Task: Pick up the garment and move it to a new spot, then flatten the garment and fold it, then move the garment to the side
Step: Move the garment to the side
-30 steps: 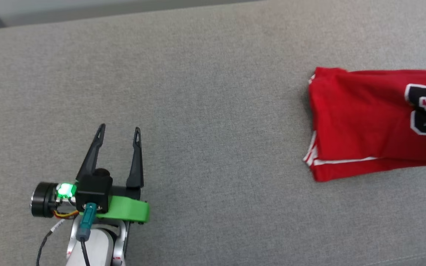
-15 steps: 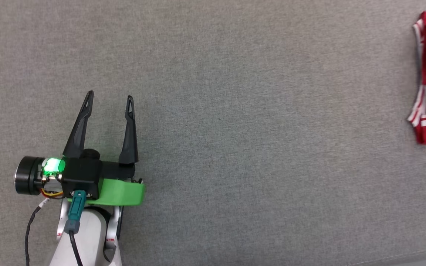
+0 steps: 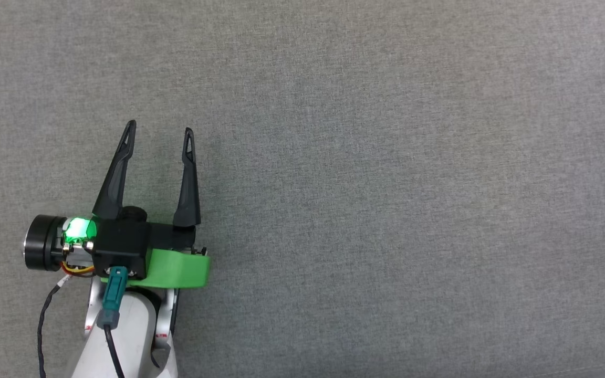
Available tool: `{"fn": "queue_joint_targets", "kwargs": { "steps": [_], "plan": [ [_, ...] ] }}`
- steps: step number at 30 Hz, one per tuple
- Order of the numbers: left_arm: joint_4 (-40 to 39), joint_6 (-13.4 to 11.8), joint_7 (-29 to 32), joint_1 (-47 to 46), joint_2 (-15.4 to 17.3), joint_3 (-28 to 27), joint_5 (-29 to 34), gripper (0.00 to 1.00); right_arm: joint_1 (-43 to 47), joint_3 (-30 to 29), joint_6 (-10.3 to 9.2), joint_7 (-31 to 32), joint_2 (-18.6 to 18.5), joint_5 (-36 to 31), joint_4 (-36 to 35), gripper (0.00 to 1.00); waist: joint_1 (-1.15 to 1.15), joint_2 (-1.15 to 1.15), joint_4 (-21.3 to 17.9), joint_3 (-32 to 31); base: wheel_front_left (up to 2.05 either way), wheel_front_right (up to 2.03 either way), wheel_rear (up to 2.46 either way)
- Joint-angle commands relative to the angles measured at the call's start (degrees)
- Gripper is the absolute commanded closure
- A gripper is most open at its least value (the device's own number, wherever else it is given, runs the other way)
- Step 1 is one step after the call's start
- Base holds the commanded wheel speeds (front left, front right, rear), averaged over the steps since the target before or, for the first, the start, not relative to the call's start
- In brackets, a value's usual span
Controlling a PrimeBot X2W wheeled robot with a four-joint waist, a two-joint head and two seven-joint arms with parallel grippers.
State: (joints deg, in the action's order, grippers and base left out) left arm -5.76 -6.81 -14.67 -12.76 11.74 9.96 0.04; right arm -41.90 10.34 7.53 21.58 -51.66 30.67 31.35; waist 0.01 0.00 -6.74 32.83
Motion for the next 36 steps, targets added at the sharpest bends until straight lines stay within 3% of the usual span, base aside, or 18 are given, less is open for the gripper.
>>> {"fn": "queue_joint_targets", "kwargs": {
  "steps": [1,7,16,21,26,31,36],
  "plan": [
    [0.2,-0.3,-0.3,-0.3,0.0,0.2,0.5,0.00,-0.6,-0.9,-0.04,-1.5,-0.2,-1.1,0.3,0.00,-0.01,0.00,0.1,-1.9,0.00,0.00,0.00],
    [1.3,-0.6,-0.3,1.4,-0.3,0.6,-0.3,0.00,1.6,-4.3,-0.04,-9.2,0.2,-7.1,0.9,0.00,-0.01,0.00,0.4,-6.8,0.00,0.00,0.00],
    [2.0,-1.2,-0.3,5.5,-0.8,-0.5,-1.9,0.00,5.3,-12.6,-0.04,-24.0,5.6,-13.5,-5.1,0.00,-0.01,0.00,1.5,-13.7,0.00,0.00,0.00],
    [2.3,-1.2,-0.3,7.4,-1.1,-1.3,-2.5,0.00,9.3,-17.2,-0.04,-32.9,12.1,-16.6,-12.5,0.00,-0.01,0.00,2.7,-16.6,0.00,0.00,0.00],
    [3.0,-0.7,-0.3,8.5,-1.6,-1.9,-3.0,0.00,13.4,-18.6,-0.04,-35.8,21.3,-20.1,-21.9,0.00,-0.01,0.00,4.3,-18.7,0.00,0.00,0.00],
    [4.0,-0.2,-0.3,9.1,-2.1,-2.3,-3.1,0.00,19.7,-16.2,-0.04,-36.4,30.0,-23.0,-30.6,0.00,-0.01,0.00,5.9,-20.4,0.00,0.00,0.00],
    [5.1,0.4,-0.3,9.4,-2.6,-2.3,-3.0,0.00,26.5,-12.5,-0.04,-36.5,35.3,-23.9,-33.7,0.00,-0.01,0.00,7.4,-21.8,0.00,0.00,0.00]
  ]
}}
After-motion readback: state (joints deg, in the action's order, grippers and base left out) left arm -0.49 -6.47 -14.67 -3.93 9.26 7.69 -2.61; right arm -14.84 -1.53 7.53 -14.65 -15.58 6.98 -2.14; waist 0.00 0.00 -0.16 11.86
